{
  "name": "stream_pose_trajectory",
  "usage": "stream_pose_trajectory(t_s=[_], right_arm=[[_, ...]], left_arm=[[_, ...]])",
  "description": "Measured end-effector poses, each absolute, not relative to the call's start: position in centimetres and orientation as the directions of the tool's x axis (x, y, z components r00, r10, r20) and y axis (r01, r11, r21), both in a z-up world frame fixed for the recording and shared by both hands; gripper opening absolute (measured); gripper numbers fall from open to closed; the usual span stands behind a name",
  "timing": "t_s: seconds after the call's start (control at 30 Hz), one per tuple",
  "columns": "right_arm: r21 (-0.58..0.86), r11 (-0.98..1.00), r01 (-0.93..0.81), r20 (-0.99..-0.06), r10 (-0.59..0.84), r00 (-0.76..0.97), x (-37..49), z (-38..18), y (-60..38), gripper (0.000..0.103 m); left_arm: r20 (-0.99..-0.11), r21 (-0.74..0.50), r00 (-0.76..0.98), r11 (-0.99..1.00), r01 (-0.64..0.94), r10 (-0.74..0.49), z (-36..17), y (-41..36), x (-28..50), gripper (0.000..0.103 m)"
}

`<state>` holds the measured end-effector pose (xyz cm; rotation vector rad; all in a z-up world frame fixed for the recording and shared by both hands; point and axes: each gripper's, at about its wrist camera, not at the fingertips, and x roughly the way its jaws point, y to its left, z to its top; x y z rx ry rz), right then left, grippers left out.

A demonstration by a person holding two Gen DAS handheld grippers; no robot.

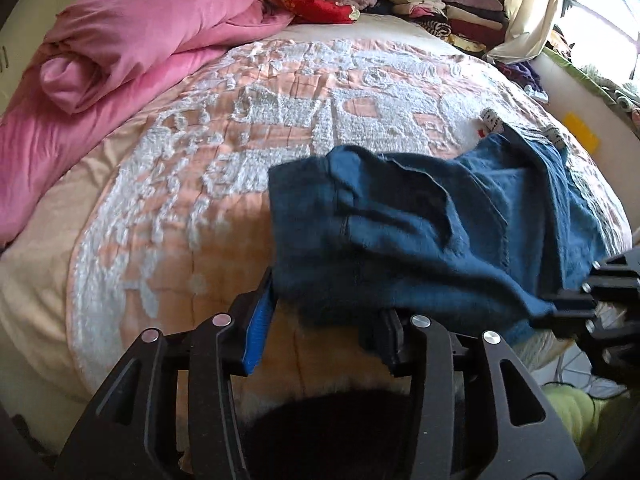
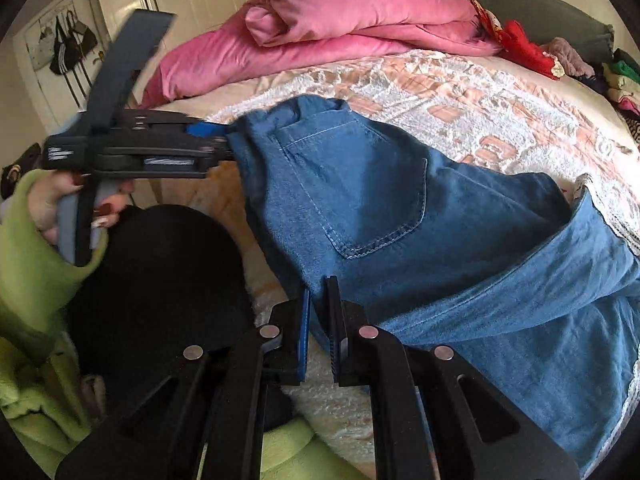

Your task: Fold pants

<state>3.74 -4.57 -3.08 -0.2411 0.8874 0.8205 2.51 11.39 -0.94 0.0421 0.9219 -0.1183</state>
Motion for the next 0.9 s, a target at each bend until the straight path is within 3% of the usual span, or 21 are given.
stream_pose_trajectory(t_s=[0.07,0.3,0.5,0.6,0.67,0.9], right_arm=[[0.131,0.683,-0.719,-0.770,0.527,0.360,3.9,-3.4,-4.5,0.008],[0.123,0.670,-0.732,-0.782,0.520,0.343,3.8,-3.8,-3.9,0.008],[0.124,0.673,-0.729,-0.785,0.516,0.343,3.7,-3.8,-3.9,0.008],[0.120,0.674,-0.729,-0.783,0.516,0.348,3.4,-3.9,-3.9,0.011],[0.125,0.668,-0.733,-0.777,0.526,0.346,3.1,-3.6,-4.0,0.020],[0.147,0.710,-0.688,-0.716,0.556,0.422,3.8,-1.1,-6.2,0.027]], left_arm=[[-0.801,-0.016,0.593,0.994,0.105,-0.076,-1.0,12.0,1.6,0.042],[-0.777,-0.064,0.624,0.997,0.053,-0.083,0.7,13.3,-1.7,0.042],[-0.765,-0.036,0.625,0.980,0.195,-0.152,2.0,7.7,0.2,0.041],[-0.785,-0.003,0.603,0.975,0.223,-0.141,1.1,5.9,1.6,0.040],[-0.811,0.014,0.573,0.973,0.229,-0.123,-0.4,5.5,2.2,0.040],[-0.844,-0.007,0.524,0.979,0.203,-0.115,-3.2,6.3,2.6,0.040]])
